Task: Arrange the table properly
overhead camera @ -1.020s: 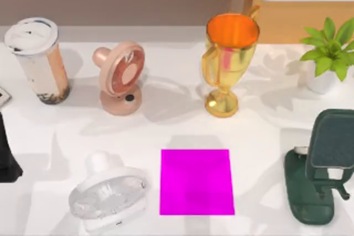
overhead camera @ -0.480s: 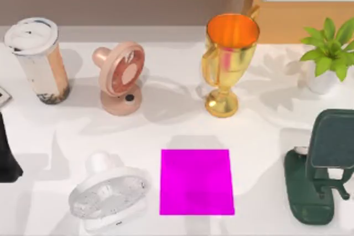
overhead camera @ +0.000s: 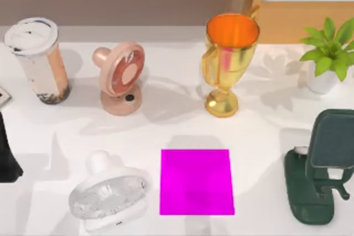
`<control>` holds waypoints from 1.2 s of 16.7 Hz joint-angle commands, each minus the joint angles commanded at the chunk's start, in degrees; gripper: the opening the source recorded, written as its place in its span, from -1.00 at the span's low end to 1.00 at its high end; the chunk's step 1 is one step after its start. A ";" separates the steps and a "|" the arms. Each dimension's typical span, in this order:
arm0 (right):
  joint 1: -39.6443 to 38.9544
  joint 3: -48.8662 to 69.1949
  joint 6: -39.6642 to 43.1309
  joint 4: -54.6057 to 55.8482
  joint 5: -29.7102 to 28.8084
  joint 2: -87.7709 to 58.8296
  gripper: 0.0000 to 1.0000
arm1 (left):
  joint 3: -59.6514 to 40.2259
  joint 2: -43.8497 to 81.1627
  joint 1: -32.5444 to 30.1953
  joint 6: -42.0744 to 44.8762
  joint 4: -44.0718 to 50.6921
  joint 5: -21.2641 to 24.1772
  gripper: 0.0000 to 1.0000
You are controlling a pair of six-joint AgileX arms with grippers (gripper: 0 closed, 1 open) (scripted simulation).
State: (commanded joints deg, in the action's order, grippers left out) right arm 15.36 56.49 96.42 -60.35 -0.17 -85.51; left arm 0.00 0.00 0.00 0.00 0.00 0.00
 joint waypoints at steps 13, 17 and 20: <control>-0.13 -8.87 -0.18 16.53 0.00 -6.93 1.00 | 0.00 0.00 0.00 0.00 0.00 0.00 1.00; -0.10 -12.70 -0.17 22.66 0.00 -10.05 1.00 | 0.00 0.00 0.00 0.00 0.00 0.00 1.00; -0.10 -12.76 -0.17 22.74 0.00 -10.10 1.00 | 0.00 0.00 0.00 0.00 0.00 0.00 1.00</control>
State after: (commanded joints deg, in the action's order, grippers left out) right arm 15.26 43.72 96.25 -37.60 -0.18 -95.61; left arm 0.00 0.00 0.00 0.00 0.00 0.00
